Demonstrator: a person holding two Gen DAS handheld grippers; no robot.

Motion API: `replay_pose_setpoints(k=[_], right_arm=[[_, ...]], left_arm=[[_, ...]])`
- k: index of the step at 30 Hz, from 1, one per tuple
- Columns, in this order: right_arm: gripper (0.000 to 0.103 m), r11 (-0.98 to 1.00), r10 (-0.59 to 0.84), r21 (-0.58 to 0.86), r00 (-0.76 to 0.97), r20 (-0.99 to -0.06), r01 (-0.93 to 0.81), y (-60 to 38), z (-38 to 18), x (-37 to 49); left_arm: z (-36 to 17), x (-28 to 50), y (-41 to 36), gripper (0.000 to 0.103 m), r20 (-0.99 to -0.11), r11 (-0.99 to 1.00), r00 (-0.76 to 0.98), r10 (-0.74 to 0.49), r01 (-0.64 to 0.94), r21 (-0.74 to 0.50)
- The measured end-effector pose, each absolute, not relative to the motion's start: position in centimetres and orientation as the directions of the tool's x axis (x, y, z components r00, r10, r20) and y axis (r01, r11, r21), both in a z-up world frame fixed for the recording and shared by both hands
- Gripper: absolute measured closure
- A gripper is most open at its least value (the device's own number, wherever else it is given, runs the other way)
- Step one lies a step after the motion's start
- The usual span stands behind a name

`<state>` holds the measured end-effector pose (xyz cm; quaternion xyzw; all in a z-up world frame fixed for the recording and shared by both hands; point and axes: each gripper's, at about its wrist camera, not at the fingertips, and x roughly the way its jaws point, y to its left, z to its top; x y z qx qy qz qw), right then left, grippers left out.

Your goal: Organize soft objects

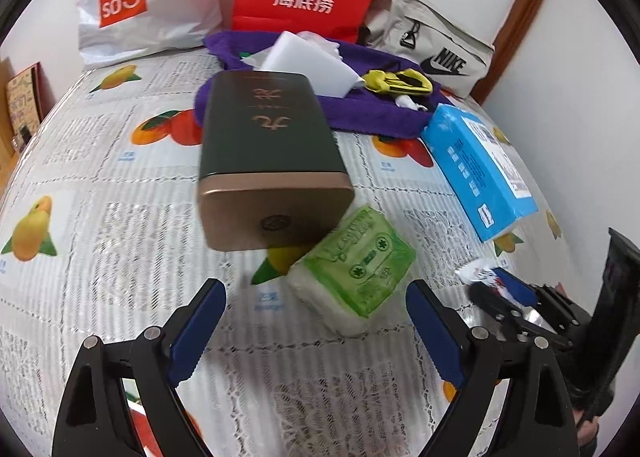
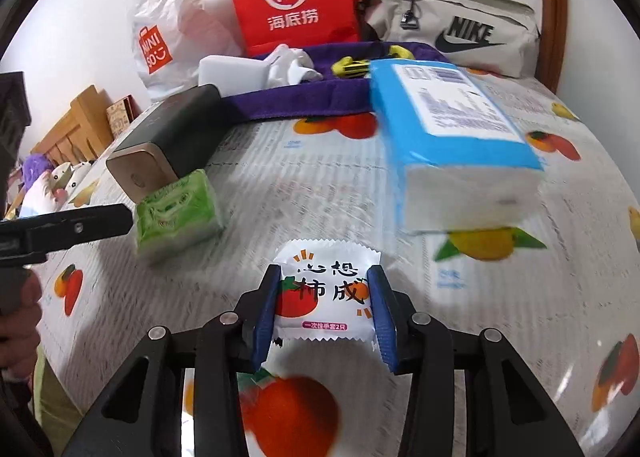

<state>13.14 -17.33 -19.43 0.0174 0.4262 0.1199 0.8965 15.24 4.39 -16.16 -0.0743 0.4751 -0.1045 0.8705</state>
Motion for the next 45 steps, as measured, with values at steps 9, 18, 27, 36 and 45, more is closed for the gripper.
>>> replay_pose_setpoints(k=[9, 18, 27, 36, 45], right_arm=[[0.059, 0.982, 0.162, 0.061, 0.635, -0.755, -0.178, -22.0, -19.9, 11.3], [0.056, 0.966, 0.244, 0.129, 0.632, -0.735, -0.224, -24.0, -20.0, 11.5], [0.056, 0.956, 0.293, 0.207, 0.633, -0.717, -0.208, -25.3, -20.0, 11.4], [0.058, 0.955, 0.297, 0.233, 0.622, -0.725, -0.185, -25.4, -19.8, 11.4], [0.059, 0.949, 0.315, 0.249, 0.620, -0.719, -0.192, -25.4, -18.8, 10.3]], left_arm=[[-17.3, 16.5, 2.4, 0.013, -0.820, 0.966, 0.515, -0.250, 0.186, -0.177], [-17.5, 14.8, -0.8, 0.014, -0.849, 0.949, 0.456, -0.267, 0.280, -0.148], [-18.0, 16.3, -2.2, 0.022, -0.865, 0.966, 0.481, -0.144, 0.258, -0.017], [-17.7, 15.3, -4.0, 0.044, -0.855, 0.955, 0.502, -0.130, 0.295, 0.027], [-16.0, 13.3, -2.7, 0.044, -0.836, 0.966, 0.527, -0.150, 0.259, -0.010]])
